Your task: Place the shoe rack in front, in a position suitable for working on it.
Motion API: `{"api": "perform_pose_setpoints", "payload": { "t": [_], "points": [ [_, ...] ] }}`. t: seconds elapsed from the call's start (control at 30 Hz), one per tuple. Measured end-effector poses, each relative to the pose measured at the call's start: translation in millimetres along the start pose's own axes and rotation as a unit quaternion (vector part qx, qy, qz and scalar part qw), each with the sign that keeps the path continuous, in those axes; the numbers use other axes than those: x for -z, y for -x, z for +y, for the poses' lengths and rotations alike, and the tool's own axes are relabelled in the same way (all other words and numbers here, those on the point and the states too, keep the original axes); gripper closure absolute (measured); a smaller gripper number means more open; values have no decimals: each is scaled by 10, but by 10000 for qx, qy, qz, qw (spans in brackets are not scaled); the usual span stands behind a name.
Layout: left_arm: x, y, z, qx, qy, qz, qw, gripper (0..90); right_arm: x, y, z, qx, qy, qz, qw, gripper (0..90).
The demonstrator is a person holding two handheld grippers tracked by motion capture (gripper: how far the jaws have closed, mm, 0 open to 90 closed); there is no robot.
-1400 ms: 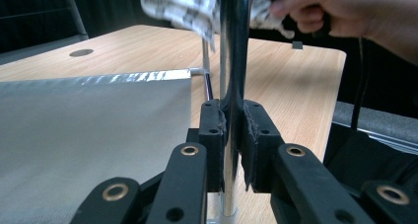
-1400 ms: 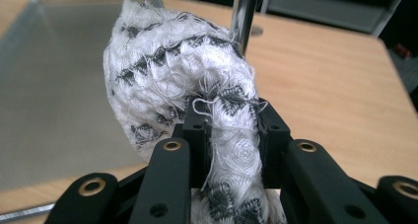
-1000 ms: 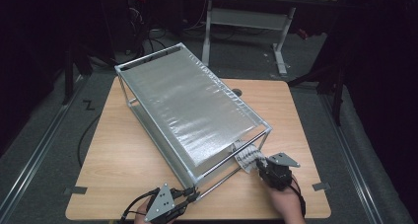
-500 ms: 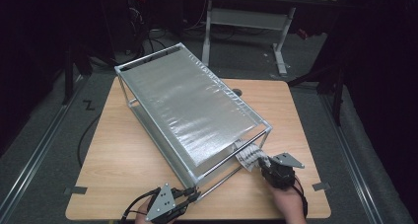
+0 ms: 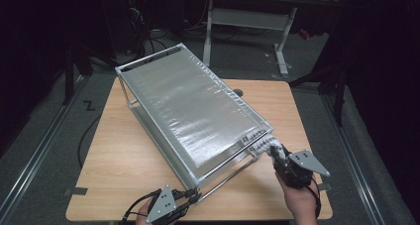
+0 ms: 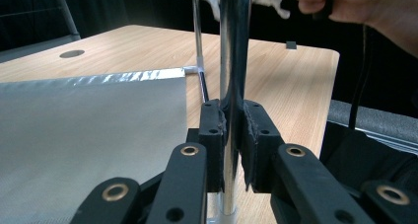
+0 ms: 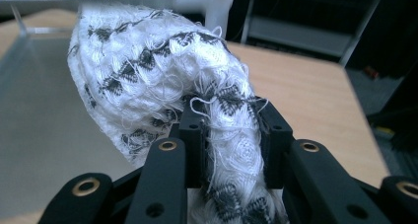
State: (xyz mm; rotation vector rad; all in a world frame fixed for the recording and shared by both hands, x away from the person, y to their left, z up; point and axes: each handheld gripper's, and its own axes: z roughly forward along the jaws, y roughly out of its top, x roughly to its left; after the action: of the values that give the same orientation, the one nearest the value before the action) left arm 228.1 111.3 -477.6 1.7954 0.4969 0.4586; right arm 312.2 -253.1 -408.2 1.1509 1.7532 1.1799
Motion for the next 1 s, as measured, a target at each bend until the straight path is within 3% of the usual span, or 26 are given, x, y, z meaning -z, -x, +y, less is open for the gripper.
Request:
{"api": "perform_pose_setpoints", "payload": {
  "t": [0.1,0.2,0.4,0.6,0.77,0.9,1.0],
  "points": [
    [4,-2,-2,8,6,-3,10000,803,56,-12,58,2,138,-57,9999,705],
    [0,1,-1,5,1,2,10000,803,19,-12,25,46,76,-108,9999,706],
    [-5,3,-1,11,6,-9,10000,803,-136,5,-149,-15,-356,-35,9994,704],
    [-6,-1,2,0,-3,-21,10000,803,-306,-21,-349,39,-813,18,9967,705],
    [-9,-1,8,-6,-20,-25,10000,803,-444,-1,-532,-67,-1308,121,9913,719],
    [-8,0,10,-12,-25,-17,10000,803,-570,-2,-691,-140,-1792,264,9834,721],
    [-9,-1,8,-14,-17,-19,10000,803,-566,-1,-680,-130,-1781,275,9835,720]
  ]
}}
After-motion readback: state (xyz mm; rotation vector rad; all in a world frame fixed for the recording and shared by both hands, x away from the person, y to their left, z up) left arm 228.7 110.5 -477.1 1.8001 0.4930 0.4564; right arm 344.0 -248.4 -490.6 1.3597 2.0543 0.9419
